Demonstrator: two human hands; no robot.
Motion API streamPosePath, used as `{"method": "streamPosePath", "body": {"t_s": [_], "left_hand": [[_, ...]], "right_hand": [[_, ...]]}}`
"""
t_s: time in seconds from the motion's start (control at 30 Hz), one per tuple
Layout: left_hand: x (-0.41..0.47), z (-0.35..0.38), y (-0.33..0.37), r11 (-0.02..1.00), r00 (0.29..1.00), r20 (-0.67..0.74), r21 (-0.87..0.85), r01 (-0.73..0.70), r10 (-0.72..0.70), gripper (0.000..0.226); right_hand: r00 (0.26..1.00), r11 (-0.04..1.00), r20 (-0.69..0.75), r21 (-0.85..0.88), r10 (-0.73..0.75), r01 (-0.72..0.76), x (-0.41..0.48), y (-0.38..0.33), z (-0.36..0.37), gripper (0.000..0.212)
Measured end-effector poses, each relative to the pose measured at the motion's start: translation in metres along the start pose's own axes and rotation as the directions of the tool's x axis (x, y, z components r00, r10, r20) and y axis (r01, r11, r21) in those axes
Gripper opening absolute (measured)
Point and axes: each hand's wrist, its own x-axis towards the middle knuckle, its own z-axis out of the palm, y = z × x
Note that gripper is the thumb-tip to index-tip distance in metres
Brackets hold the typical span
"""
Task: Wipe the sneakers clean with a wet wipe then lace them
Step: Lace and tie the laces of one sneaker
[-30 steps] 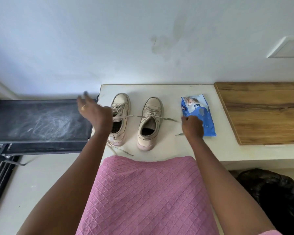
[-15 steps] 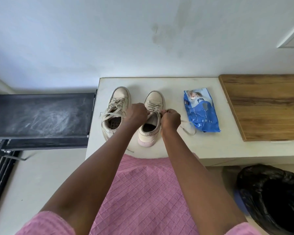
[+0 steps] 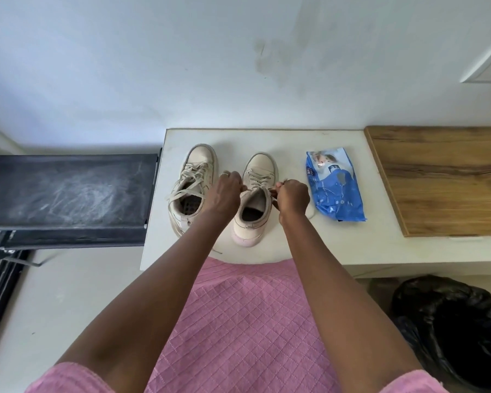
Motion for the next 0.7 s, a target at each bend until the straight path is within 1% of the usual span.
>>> {"method": "streamPosePath", "body": {"t_s": [0.07,0.1,0.13,0.2,0.23,0.27,0.33,0.4,0.43,0.47,0.5,0.53,0.6,0.63,0.7], "left_hand": [[-0.011,-0.002,0.001,0.998,0.978,-0.206,-0.054,-0.035,0.023,0.018],[-0.016,-0.002,0.003,0.996,0.966,-0.257,-0.084,-0.033,0.01,0.018],[-0.02,0.0,0.003,0.995,0.965,-0.262,-0.098,-0.013,-0.014,0.023],[-0.028,0.006,0.005,0.992,0.982,-0.15,-0.079,0.102,-0.113,0.04],[-0.032,0.008,0.007,0.981,0.979,-0.101,-0.098,0.169,-0.178,0.045],[-0.033,0.01,0.007,0.966,0.971,-0.076,-0.148,0.214,-0.227,0.047],[-0.03,0.014,0.005,0.908,0.959,0.002,-0.321,0.269,-0.283,0.043],[-0.025,0.015,0.007,0.792,0.954,0.098,-0.537,0.291,-0.284,0.031],[-0.021,0.014,0.008,0.709,0.945,0.127,-0.633,0.312,-0.302,0.026],[-0.018,0.016,0.008,0.631,0.937,0.147,-0.705,0.325,-0.318,0.019],[-0.015,0.017,0.008,0.582,0.93,0.152,-0.743,0.332,-0.336,0.012],[-0.012,0.017,0.009,0.573,0.924,0.141,-0.749,0.334,-0.355,0.008],[-0.009,0.017,0.012,0.614,0.915,0.093,-0.715,0.336,-0.392,0.012],[-0.01,0.016,0.016,0.628,0.909,0.07,-0.701,0.338,-0.411,0.014],[-0.011,0.018,0.02,0.612,0.884,0.053,-0.702,0.364,-0.465,0.02]], "right_hand": [[0.999,0.995,0.007,0.092,0.039,-0.039,-0.002,0.002,-0.001,0.019],[0.999,0.991,0.023,0.124,0.043,-0.046,-0.004,0.002,-0.002,0.016],[0.998,0.989,0.048,0.142,0.038,-0.044,-0.009,0.002,-0.003,0.011],[0.994,0.978,0.101,0.2,0.045,-0.065,-0.014,0.006,0.0,0.014],[0.991,0.97,0.118,0.227,0.059,-0.085,-0.015,0.009,0.003,0.014],[0.99,0.964,0.123,0.248,0.066,-0.095,-0.018,0.009,0.005,0.012],[0.993,0.956,0.097,0.279,0.07,-0.095,-0.018,0.01,0.008,0.012],[0.997,0.967,0.044,0.246,0.056,-0.065,-0.016,0.008,0.009,0.014],[0.999,0.976,0.022,0.216,0.038,-0.041,-0.014,0.006,0.009,0.016],[1.0,0.983,0.011,0.182,0.02,-0.022,-0.014,0.004,0.008,0.019],[1.0,0.99,0.008,0.142,0.002,-0.003,-0.013,0.002,0.007,0.021],[1.0,0.996,0.004,0.091,-0.013,0.012,-0.013,0.0,0.005,0.021],[0.999,1.0,-0.021,-0.003,-0.027,0.027,-0.01,-0.001,0.003,0.018],[0.999,0.999,-0.03,-0.028,-0.021,0.02,-0.008,-0.001,0.002,0.019],[1.0,0.999,-0.016,-0.031,0.01,-0.011,-0.006,0.0,0.0,0.023]]}}
